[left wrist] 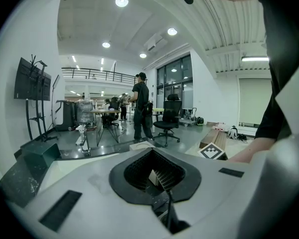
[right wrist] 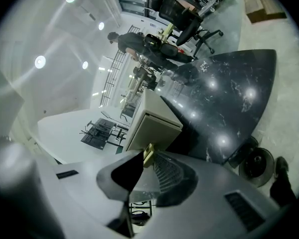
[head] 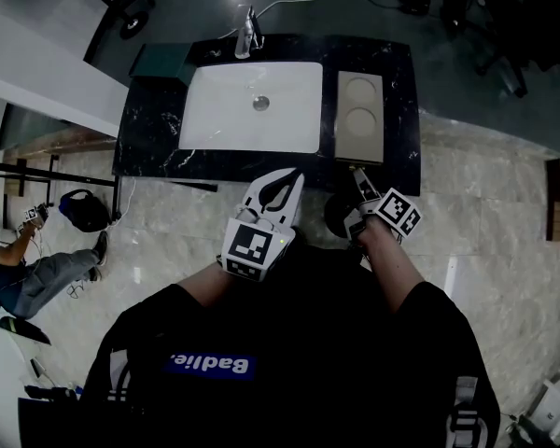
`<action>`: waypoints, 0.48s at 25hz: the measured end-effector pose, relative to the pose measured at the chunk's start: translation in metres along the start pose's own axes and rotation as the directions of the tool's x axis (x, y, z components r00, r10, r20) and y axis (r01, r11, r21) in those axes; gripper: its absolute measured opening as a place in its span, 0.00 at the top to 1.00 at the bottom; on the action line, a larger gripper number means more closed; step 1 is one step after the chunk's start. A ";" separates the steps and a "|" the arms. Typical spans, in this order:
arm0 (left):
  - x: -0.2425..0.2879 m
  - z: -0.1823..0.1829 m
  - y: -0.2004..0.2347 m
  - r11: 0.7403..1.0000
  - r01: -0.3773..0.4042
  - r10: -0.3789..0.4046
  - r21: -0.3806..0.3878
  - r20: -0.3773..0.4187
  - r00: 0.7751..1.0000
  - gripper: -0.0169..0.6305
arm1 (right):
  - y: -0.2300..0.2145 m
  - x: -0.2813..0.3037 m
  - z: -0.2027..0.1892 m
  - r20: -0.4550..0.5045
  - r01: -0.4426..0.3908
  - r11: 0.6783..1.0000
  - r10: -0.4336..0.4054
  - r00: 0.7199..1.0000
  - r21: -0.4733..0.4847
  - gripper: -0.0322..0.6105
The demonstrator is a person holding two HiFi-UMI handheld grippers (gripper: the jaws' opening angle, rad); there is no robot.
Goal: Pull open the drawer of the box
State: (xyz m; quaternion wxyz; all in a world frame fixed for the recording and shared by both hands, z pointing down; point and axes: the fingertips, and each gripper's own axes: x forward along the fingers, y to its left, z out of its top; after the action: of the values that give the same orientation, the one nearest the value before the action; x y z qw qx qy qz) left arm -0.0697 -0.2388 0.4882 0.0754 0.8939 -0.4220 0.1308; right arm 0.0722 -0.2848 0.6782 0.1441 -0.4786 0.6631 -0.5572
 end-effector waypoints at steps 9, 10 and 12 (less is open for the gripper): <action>-0.002 -0.001 -0.008 0.999 0.031 -0.031 0.006 0.006 0.999 0.99 | 0.000 -0.015 -0.013 -0.008 0.008 1.000 -0.008 1.000 -0.003 0.85; -0.003 -0.001 -0.009 0.999 0.035 -0.036 0.008 0.009 0.999 0.99 | 0.000 -0.017 -0.014 -0.008 0.010 1.000 -0.010 1.000 -0.003 0.85; -0.004 -0.001 -0.013 0.999 0.044 -0.045 0.004 0.007 0.999 0.99 | 0.000 -0.021 -0.017 -0.009 0.014 1.000 -0.014 1.000 -0.003 0.85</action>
State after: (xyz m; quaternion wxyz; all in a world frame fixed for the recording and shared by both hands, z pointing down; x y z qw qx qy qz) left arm -0.0622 -0.2279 0.4875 0.0751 0.9037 -0.4020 0.1266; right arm 0.0700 -0.2579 0.6768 0.1366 -0.4810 0.6613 -0.5592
